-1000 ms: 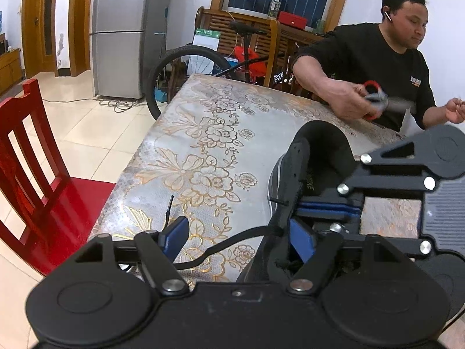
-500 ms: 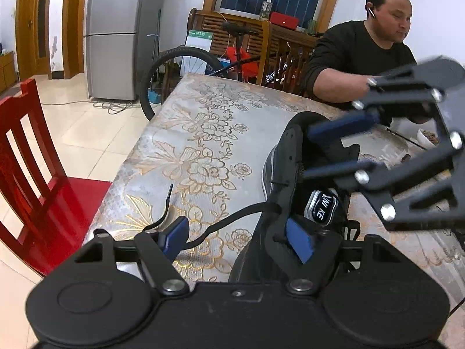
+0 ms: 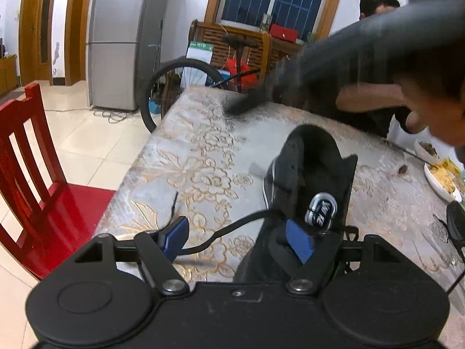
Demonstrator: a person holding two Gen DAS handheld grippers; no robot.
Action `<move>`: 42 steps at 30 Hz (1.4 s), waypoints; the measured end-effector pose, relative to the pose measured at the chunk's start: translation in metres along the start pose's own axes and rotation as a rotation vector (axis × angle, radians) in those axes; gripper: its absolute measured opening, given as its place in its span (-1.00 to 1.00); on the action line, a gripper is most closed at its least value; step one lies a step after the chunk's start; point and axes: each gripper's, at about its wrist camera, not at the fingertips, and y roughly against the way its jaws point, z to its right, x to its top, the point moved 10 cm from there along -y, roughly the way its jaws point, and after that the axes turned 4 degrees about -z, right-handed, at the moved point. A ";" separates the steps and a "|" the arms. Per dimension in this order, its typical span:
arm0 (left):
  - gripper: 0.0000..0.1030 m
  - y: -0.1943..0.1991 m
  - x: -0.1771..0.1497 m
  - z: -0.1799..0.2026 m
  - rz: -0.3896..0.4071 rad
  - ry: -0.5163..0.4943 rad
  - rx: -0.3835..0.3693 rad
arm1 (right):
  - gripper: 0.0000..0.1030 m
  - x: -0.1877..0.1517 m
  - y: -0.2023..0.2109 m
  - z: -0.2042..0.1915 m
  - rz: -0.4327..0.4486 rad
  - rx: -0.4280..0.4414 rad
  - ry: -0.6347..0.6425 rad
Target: Lace up shoes with both hands
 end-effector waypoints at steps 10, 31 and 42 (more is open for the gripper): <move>-0.86 -0.025 0.022 -0.005 0.021 0.254 -0.292 | -0.19 -0.077 0.054 0.020 0.054 -0.261 -0.336; -0.96 0.067 0.071 0.007 0.147 0.222 -0.309 | -0.69 -0.072 0.009 -0.036 0.188 -0.462 0.042; -0.96 0.157 0.156 0.043 0.376 0.057 -0.344 | -1.00 0.020 0.124 -0.013 0.481 -0.178 -0.257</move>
